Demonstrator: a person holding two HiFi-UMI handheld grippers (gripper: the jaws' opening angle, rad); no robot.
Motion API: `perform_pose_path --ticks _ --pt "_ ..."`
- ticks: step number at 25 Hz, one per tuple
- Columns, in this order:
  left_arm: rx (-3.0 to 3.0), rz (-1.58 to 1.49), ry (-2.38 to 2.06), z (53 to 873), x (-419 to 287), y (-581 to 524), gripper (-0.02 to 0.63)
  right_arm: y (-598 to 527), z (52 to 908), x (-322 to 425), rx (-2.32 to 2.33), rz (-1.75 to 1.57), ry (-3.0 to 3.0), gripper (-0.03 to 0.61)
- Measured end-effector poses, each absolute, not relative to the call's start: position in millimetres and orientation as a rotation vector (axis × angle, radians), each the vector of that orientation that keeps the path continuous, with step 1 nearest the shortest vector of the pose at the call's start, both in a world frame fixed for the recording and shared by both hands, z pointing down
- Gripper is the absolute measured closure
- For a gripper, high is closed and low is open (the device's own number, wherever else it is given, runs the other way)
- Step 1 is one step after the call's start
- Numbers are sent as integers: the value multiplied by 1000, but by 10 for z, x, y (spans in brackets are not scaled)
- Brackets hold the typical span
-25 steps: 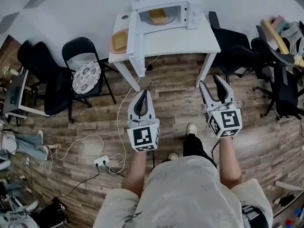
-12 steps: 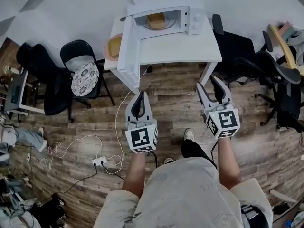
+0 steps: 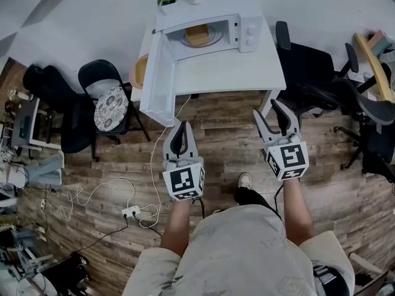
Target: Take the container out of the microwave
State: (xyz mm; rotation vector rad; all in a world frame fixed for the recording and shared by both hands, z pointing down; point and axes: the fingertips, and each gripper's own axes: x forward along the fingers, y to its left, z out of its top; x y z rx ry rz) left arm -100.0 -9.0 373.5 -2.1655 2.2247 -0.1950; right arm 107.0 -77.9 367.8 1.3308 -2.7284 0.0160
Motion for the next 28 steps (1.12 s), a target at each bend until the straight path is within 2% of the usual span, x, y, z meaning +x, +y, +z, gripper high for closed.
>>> perform_pose_path --ticks 28 --pt "-1999 -292 2329 3613 -598 -1158 606 -2013 3778 1422 1204 161 -2872 359"
